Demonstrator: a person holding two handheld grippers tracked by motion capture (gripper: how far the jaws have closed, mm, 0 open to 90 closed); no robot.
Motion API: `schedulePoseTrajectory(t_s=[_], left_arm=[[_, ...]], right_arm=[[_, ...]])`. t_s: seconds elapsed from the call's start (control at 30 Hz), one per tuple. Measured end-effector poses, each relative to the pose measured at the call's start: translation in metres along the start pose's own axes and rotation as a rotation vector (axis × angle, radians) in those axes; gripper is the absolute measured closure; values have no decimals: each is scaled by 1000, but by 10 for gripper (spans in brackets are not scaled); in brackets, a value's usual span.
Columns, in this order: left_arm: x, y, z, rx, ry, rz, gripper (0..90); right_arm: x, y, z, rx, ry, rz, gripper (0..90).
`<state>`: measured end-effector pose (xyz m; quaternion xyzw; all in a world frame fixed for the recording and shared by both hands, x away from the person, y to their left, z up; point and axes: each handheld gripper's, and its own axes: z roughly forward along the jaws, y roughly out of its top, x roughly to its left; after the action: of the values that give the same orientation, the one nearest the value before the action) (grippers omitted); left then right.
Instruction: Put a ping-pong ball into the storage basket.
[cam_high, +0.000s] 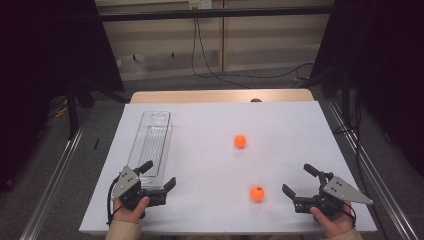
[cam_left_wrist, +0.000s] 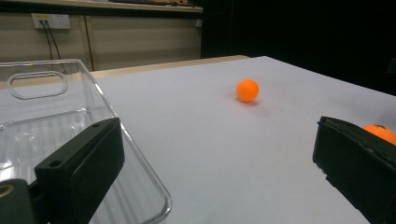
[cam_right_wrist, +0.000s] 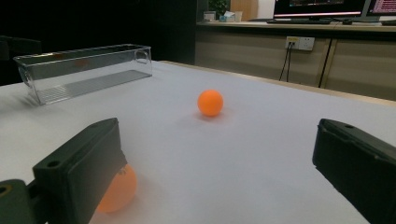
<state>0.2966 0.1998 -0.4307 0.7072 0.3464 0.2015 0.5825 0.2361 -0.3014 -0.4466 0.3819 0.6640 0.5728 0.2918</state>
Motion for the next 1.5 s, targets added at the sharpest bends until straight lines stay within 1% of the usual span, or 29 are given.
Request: schedulePoseTrajectory(t_s=[0.07,0.1,0.33,0.37,0.53,0.63,0.8,0.87,1.03,1.17,1.3,1.5], left_arm=[[-1,0,1,-2,-3,-4,20],[-2,1,2,-3,-13,-5,20],[-6,2,7,-2,-38,-9,18],[-6,3,8,3,-42,0,17],[-9,3,12,4,-50,-5,17],[-10,4,14,5,-56,3,17],[-12,5,16,6,-62,3,17],[-12,5,18,7,-67,12,17],[-14,5,21,11,-76,11,16],[-15,6,22,13,-82,21,16],[-16,7,24,9,-88,8,15],[-19,8,28,16,-100,10,13]], right_arm=[[0,0,1,0,0,-2,10],[0,0,1,0,1,-2,10],[0,0,0,0,0,-1,11],[0,0,0,0,0,-2,11],[0,0,0,-2,1,-3,12],[0,0,1,-1,3,-4,13],[0,0,1,0,4,-8,15],[1,0,1,0,7,-7,17],[1,0,1,0,5,-9,18],[1,0,1,-2,5,-10,18],[1,0,1,-2,5,-9,19],[1,0,1,-4,5,-14,20]])
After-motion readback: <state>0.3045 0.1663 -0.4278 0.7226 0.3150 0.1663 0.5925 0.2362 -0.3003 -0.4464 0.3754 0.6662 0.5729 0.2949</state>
